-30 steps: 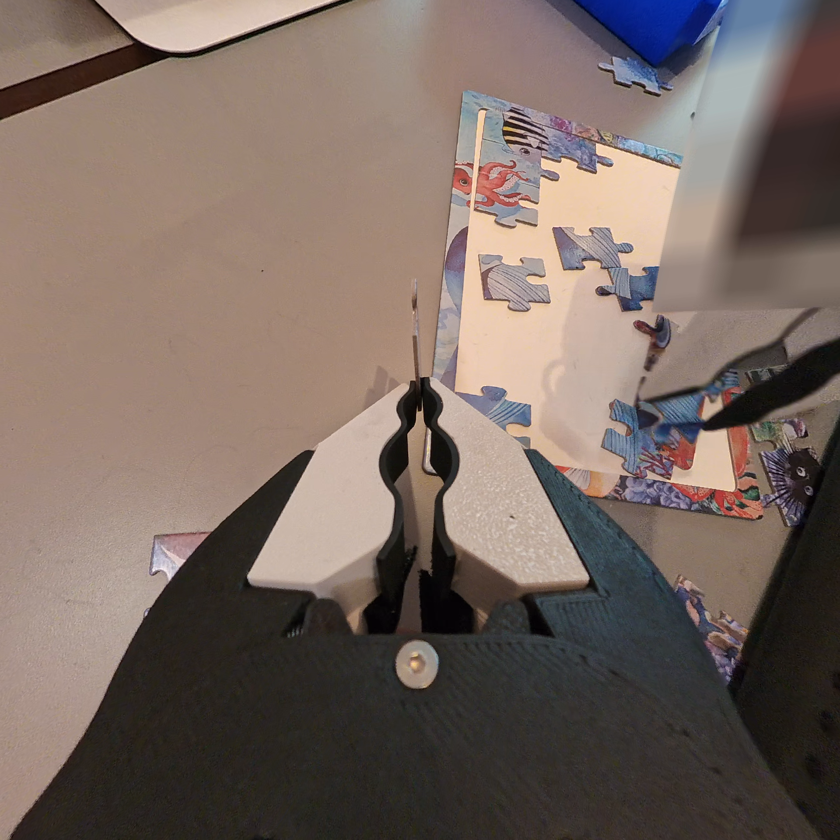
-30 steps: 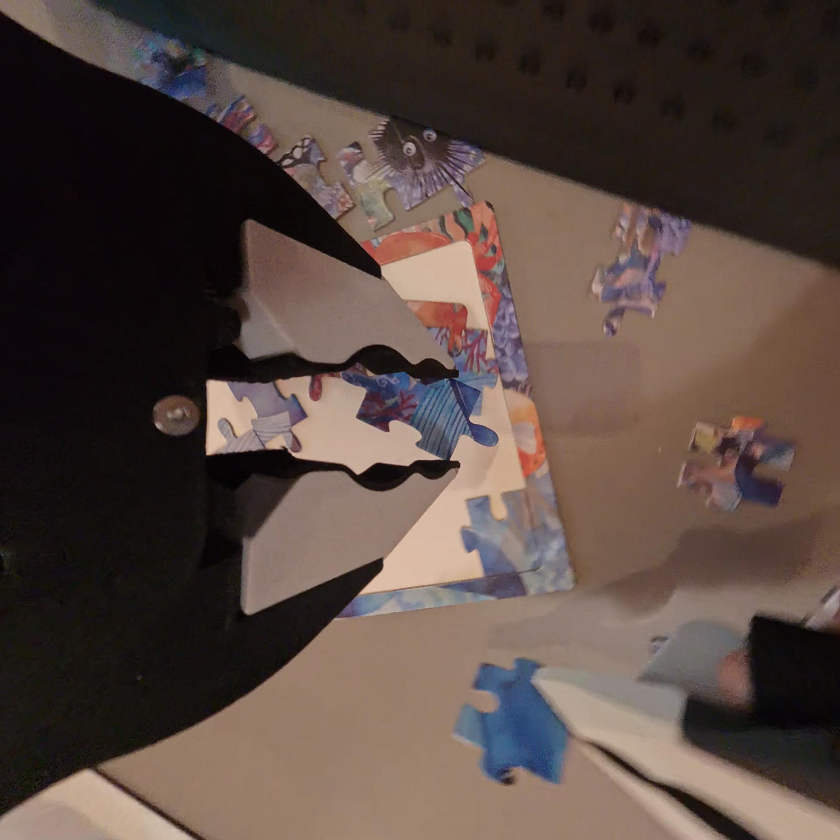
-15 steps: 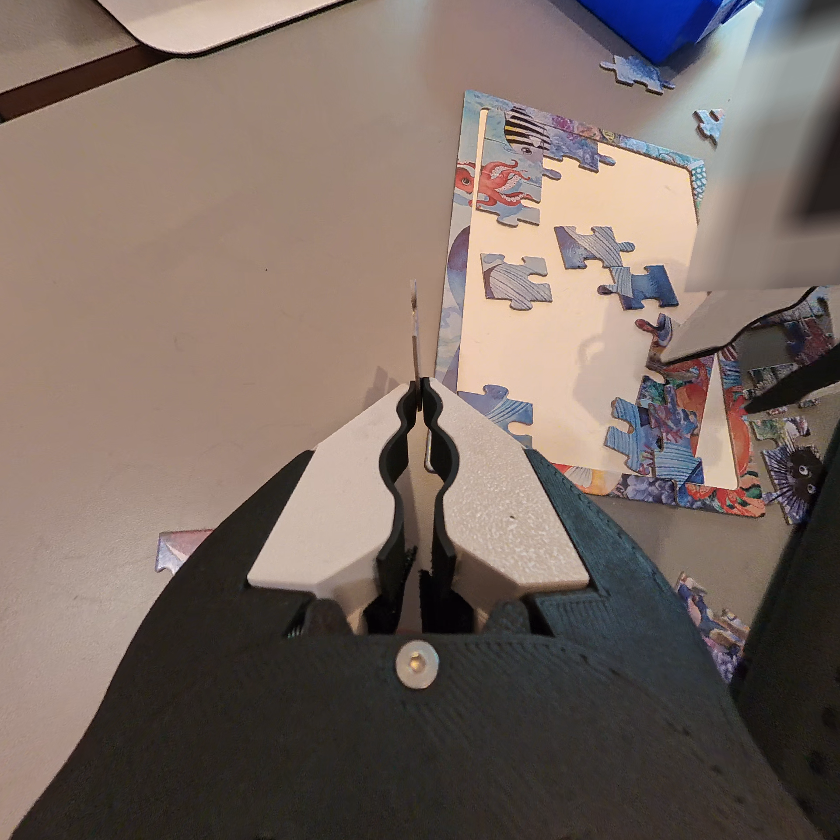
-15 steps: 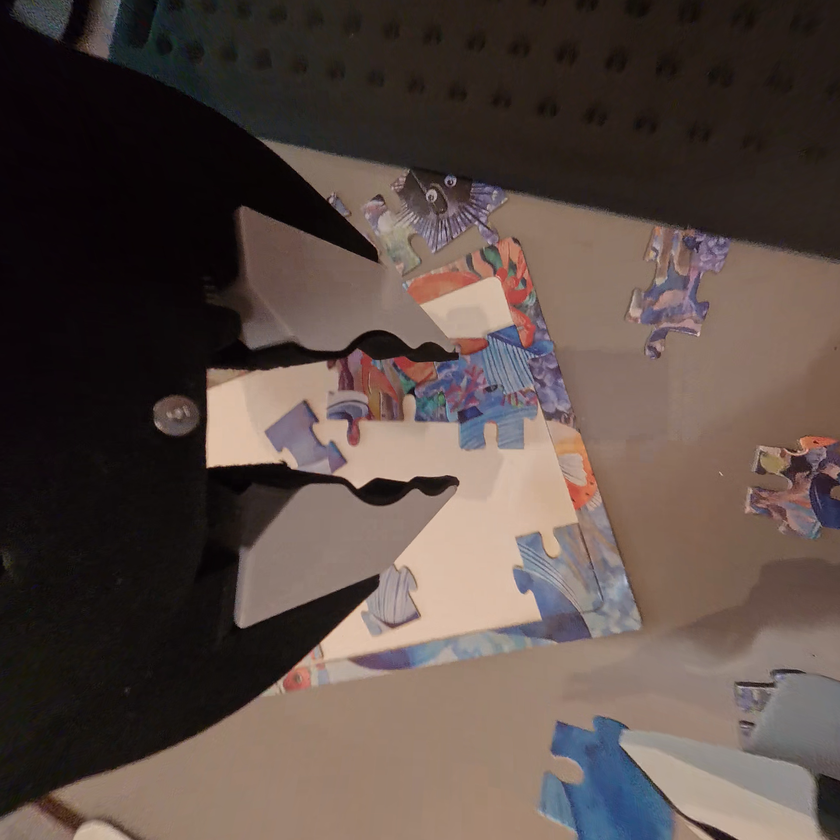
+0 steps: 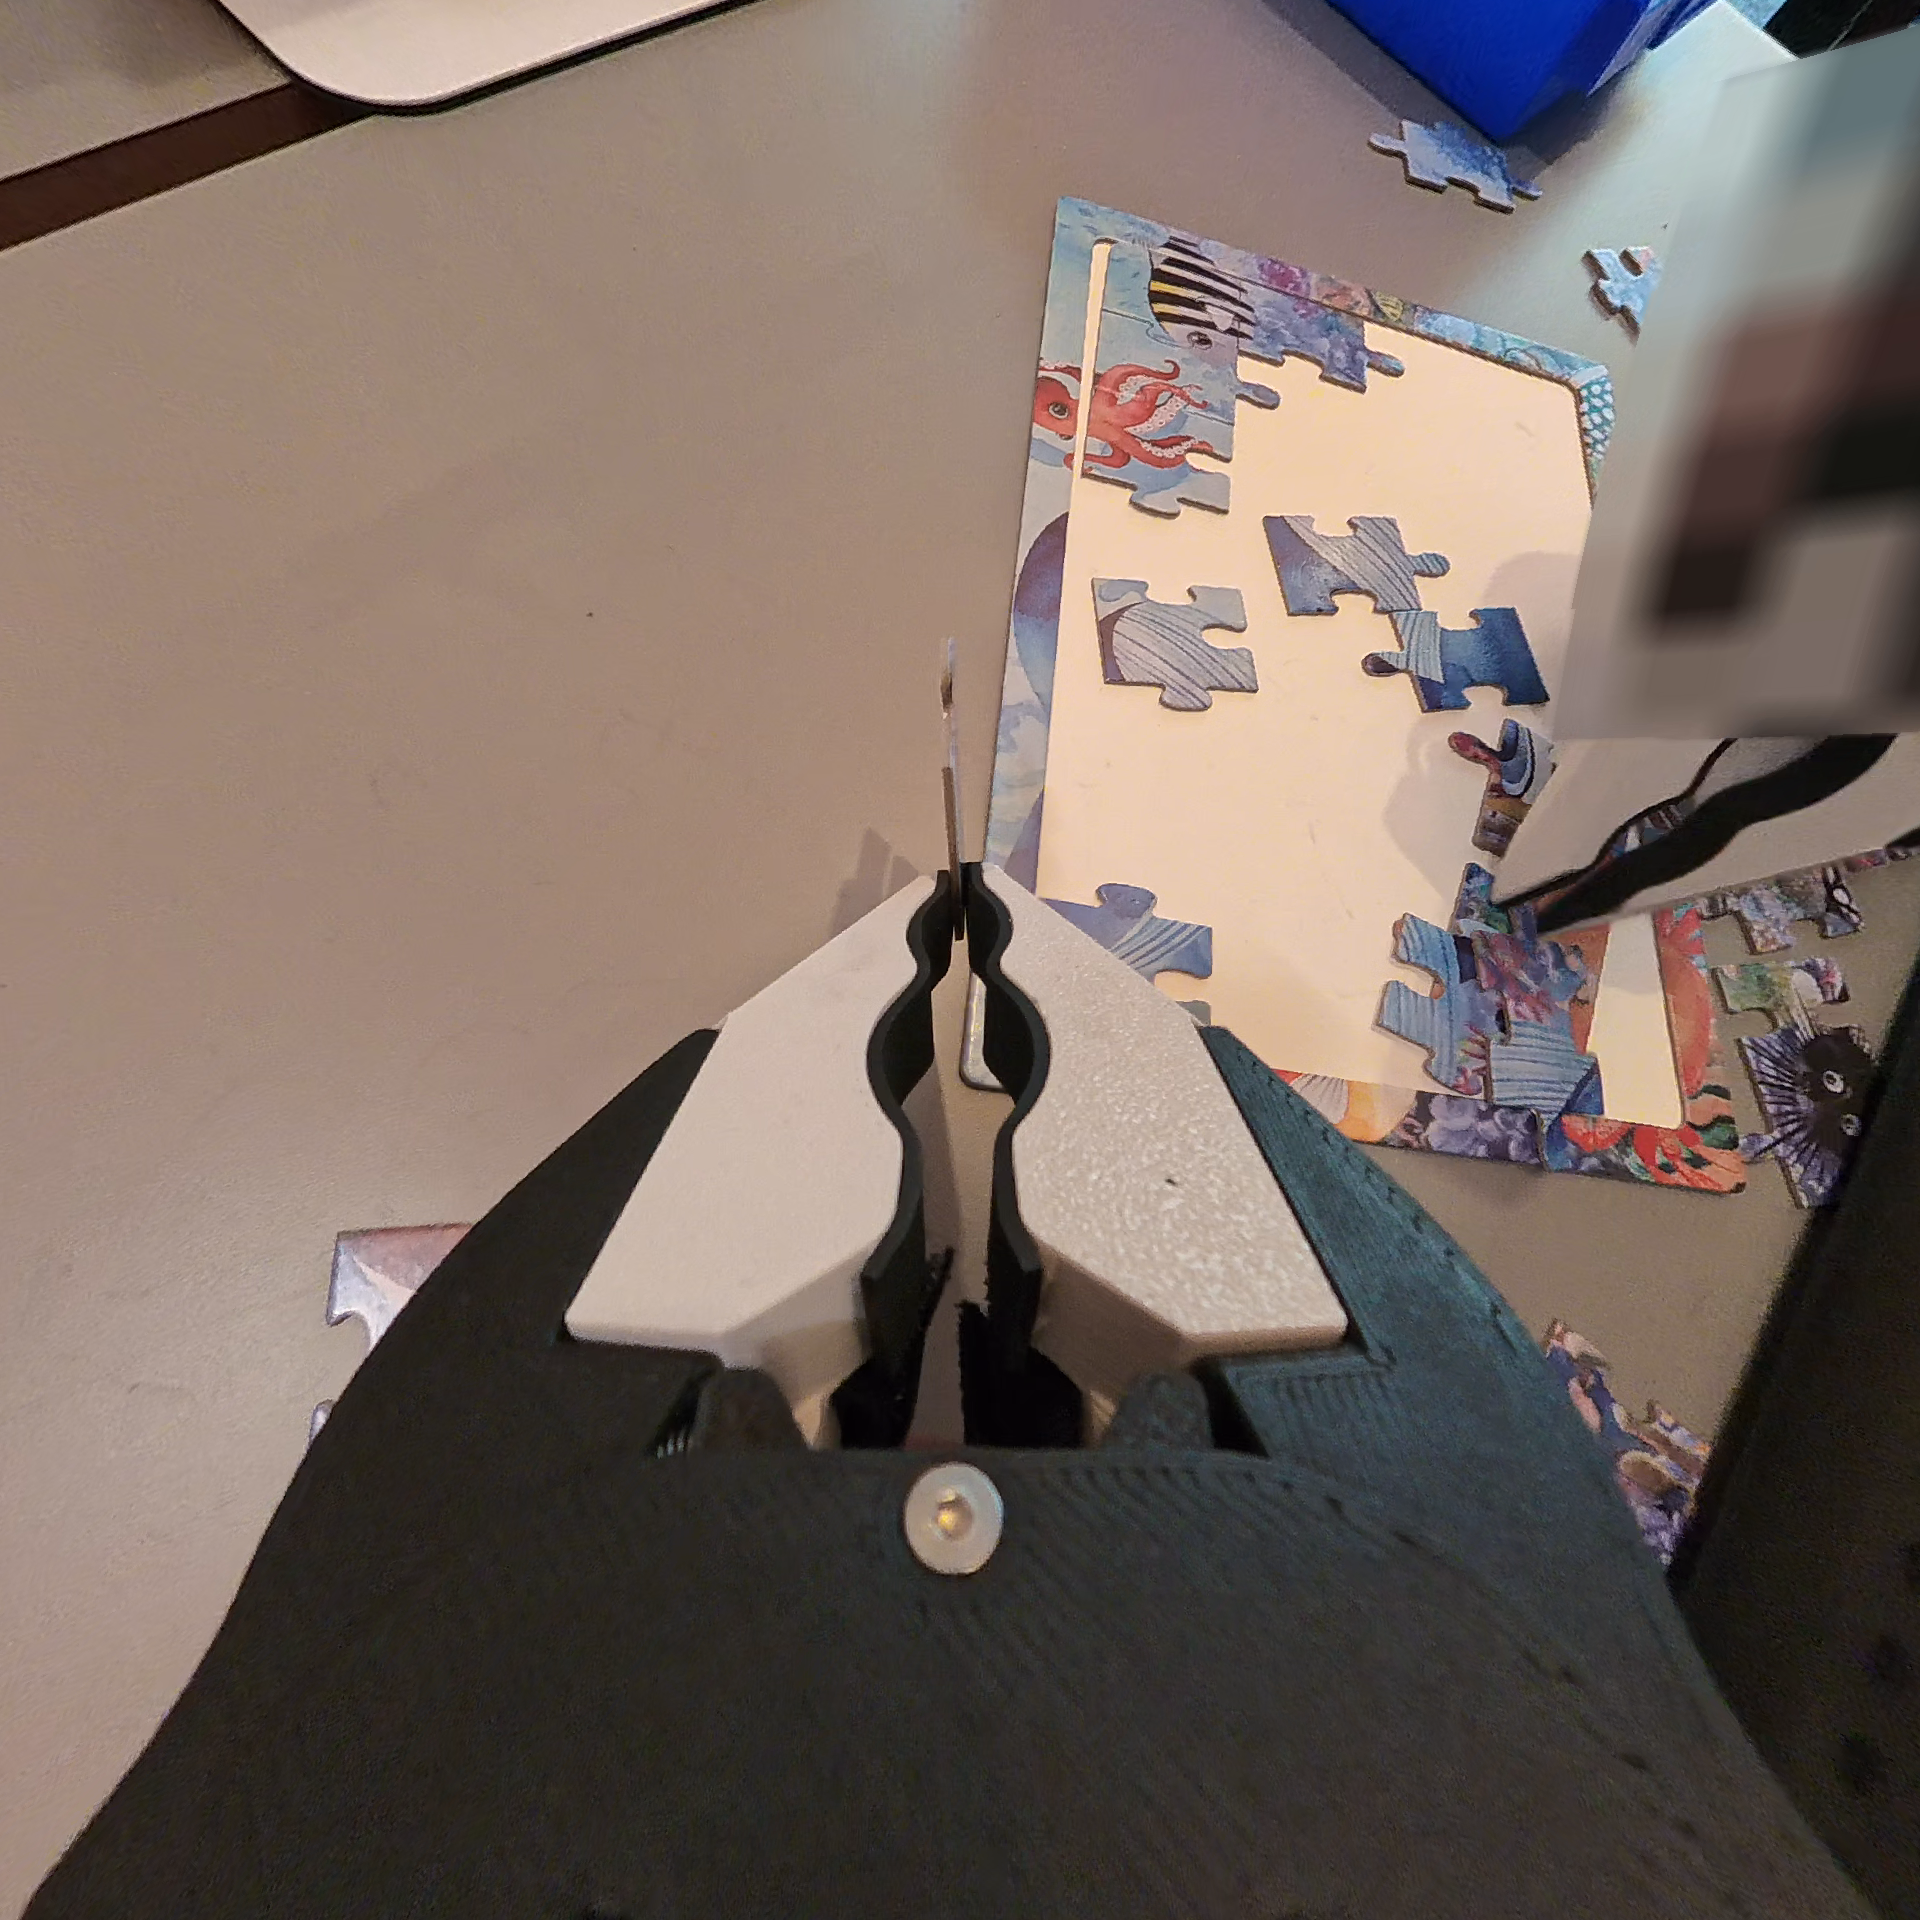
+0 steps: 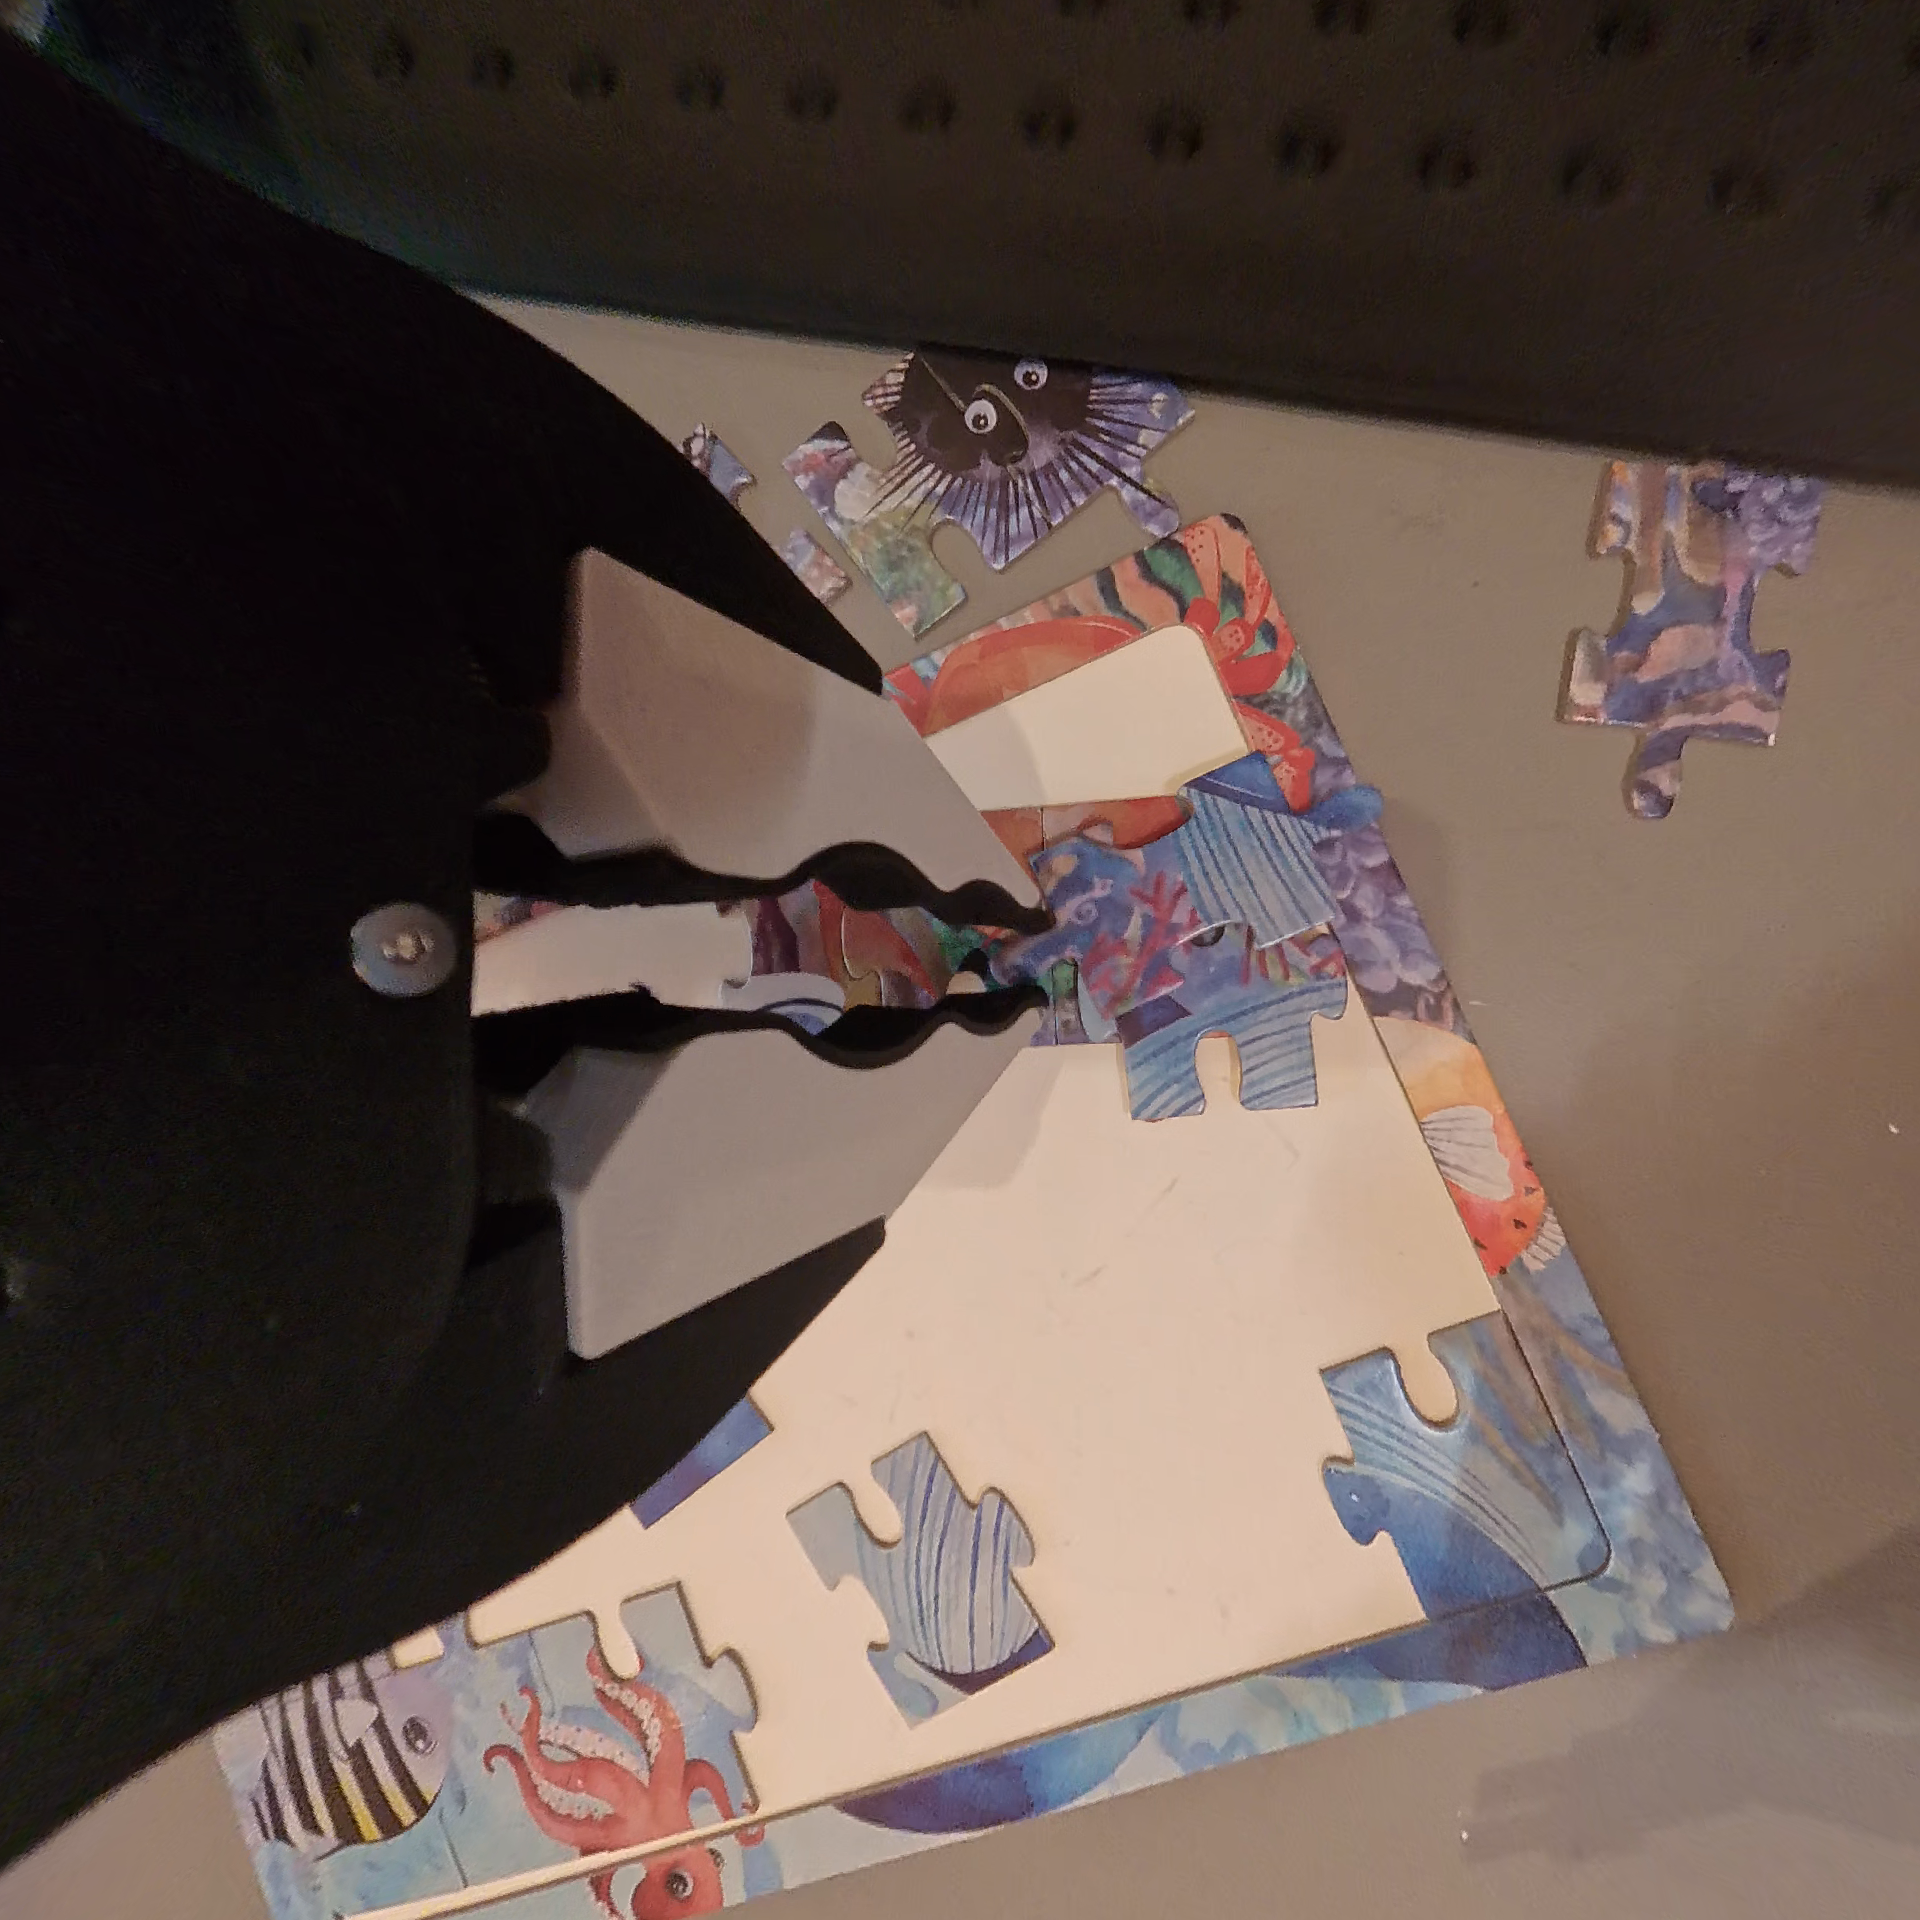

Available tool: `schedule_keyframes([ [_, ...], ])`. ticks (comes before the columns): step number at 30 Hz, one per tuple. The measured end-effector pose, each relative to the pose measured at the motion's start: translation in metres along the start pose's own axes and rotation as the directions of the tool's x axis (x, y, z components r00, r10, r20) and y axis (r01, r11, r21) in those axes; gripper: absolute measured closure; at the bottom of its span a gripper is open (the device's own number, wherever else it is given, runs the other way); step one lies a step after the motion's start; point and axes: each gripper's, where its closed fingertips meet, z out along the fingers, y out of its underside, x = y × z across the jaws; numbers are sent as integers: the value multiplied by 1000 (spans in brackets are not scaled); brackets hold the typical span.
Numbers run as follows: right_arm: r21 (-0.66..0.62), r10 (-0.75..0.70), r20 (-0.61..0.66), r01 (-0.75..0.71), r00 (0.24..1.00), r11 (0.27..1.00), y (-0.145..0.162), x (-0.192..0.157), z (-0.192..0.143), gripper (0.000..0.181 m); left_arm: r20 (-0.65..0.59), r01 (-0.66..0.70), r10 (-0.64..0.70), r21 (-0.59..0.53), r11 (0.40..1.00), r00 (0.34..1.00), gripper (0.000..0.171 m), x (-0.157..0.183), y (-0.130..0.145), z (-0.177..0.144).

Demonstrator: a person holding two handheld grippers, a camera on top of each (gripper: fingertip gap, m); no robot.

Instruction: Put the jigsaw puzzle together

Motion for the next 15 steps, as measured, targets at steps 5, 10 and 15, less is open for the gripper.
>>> schedule_keyframes([
  [5,-2,-23,12,23,1000,1000,1,0,-1,175,2,-4,4,-6,1000,1000,171,-1,1,0],
  [10,-36,-129,2,129,992,991,0,4,-16,175,0,-4,4,-2,1000,1000,171,0,0,-1],
  [15,-211,-300,53,305,952,929,14,10,-46,176,1,-1,1,-4,1000,1000,171,-1,1,0],
])
